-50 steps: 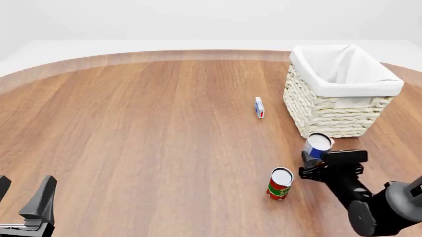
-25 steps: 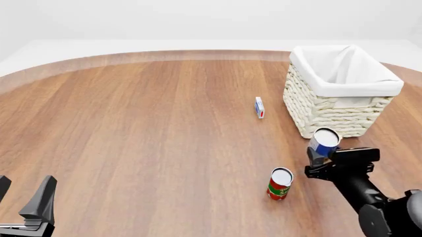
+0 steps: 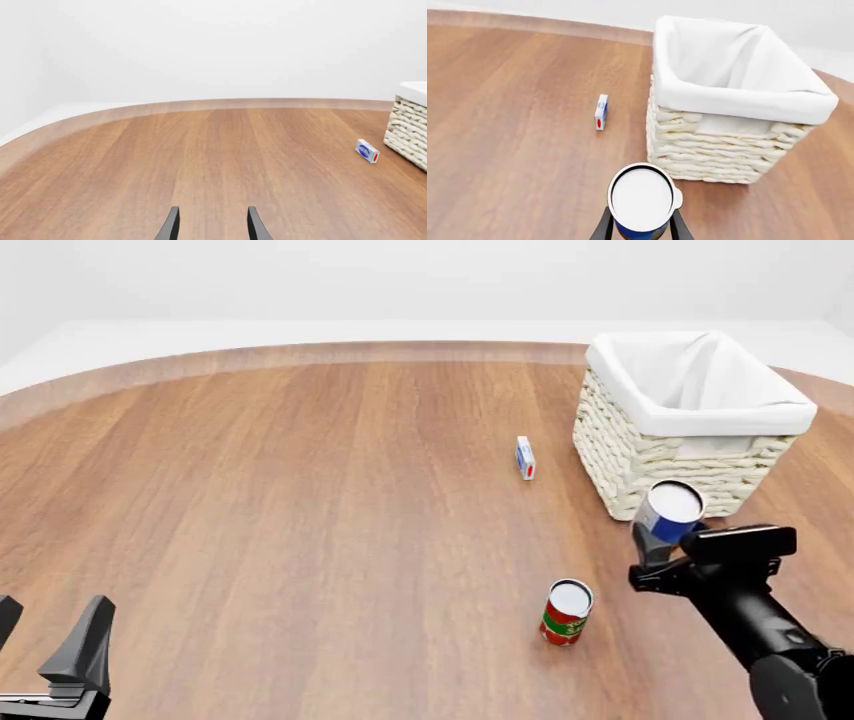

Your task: Pick up the alphabet soup and the cream cheese box, and put them in the basket.

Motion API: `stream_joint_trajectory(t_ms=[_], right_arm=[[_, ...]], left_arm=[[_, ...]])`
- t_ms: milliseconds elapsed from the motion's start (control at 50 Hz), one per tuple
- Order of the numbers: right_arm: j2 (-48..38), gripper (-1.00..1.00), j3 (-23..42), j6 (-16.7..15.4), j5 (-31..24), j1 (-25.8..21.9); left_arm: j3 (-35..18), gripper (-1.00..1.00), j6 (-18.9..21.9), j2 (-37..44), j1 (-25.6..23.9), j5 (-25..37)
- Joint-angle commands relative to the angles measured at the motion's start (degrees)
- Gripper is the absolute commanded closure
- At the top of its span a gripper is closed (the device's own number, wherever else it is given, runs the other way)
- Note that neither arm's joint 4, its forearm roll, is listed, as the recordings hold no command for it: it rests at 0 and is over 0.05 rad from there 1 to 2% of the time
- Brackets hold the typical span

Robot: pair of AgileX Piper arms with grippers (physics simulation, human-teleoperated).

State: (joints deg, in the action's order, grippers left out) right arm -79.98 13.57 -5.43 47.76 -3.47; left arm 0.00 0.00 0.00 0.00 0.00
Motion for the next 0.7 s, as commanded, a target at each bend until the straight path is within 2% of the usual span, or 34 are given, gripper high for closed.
stream_joint_trajectory(t_ms=[20, 220, 440, 700], right_arm=[[7.0, 1.00, 1.3, 0.1, -5.7, -0.2], [11.5, 1.00, 3.4, -0.2, -11.3, 0.3], [17.4, 1.00, 7.9, -1.4, -20.2, 0.6], [19.5, 1.00, 11.7, -2.8, -25.6, 0.8]], left_arm=[[0.0, -1.00, 0.0, 0.0, 0.0, 0.0], [0.0, -1.00, 0.0, 0.0, 0.0, 0.0], [0.0, -1.00, 0.0, 0.0, 0.0, 0.0], [0.0, -1.00, 0.0, 0.0, 0.0, 0.0]])
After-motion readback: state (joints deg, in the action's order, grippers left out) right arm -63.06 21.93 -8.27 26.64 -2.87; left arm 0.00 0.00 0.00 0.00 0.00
